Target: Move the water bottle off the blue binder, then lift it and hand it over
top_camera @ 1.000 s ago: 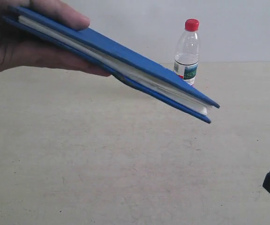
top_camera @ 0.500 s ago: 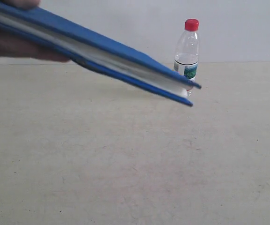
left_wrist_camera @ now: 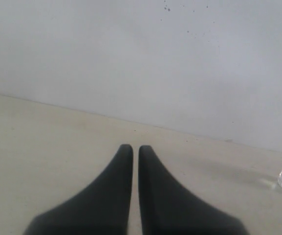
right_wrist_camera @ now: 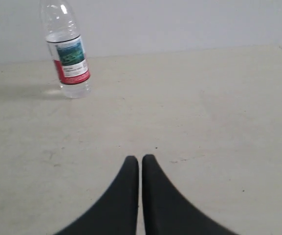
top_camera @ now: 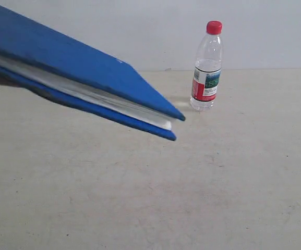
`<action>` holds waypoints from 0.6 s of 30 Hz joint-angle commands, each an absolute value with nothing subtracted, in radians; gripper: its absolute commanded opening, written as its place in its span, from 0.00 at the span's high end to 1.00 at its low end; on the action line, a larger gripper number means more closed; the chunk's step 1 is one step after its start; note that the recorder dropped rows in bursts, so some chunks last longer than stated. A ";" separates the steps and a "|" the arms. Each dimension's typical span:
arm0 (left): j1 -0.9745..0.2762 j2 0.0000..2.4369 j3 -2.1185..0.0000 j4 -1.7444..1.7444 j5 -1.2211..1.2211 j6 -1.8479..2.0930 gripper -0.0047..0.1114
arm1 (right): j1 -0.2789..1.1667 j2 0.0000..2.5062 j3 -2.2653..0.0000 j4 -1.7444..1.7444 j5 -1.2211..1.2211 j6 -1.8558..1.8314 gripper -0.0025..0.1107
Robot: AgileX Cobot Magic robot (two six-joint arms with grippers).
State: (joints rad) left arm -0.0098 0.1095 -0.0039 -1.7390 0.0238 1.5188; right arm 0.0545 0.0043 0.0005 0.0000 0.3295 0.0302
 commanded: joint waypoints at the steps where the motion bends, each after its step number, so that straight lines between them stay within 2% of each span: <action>1: -0.010 0.105 0.000 -1.744 0.023 1.511 0.92 | 0.197 0.000 0.000 -0.103 0.318 0.033 0.98; 18: -0.010 0.105 0.000 -1.744 0.023 1.511 0.92 | 0.230 0.000 0.000 -0.100 0.322 0.044 0.98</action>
